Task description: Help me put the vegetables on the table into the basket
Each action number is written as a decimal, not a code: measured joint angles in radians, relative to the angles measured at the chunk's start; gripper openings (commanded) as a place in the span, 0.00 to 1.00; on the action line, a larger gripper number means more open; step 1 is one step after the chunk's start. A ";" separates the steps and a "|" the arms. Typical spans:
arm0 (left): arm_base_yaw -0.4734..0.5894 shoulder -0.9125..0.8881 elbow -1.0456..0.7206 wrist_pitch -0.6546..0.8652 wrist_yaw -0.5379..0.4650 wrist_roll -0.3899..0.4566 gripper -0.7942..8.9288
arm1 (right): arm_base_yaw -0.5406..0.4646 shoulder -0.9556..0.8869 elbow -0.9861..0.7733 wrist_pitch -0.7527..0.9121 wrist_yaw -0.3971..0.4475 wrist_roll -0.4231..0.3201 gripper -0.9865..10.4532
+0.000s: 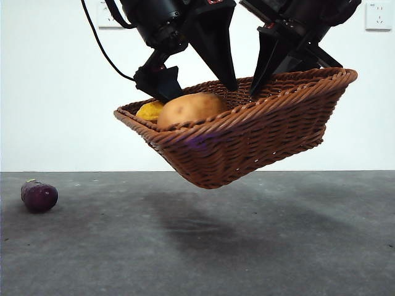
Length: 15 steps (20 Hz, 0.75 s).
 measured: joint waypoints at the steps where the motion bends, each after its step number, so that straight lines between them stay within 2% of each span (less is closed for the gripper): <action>1: 0.000 -0.008 0.000 -0.001 0.000 -0.001 0.60 | 0.000 0.000 0.000 0.000 0.000 0.000 0.08; 8: 0.011 -0.199 0.000 -0.050 -0.022 -0.037 0.60 | 0.000 0.000 0.000 0.000 0.000 0.000 0.08; 10: 0.039 -0.291 0.000 -0.074 -0.100 -0.079 0.60 | 0.000 0.000 0.000 0.000 0.000 0.000 0.08; 14: 0.166 -0.424 0.000 -0.148 -0.370 -0.186 0.60 | 0.000 0.000 0.000 0.000 0.000 0.000 0.08; 15: 0.204 -0.430 0.000 -0.165 -0.391 -0.200 0.60 | 0.000 0.000 0.000 0.000 0.000 0.000 0.08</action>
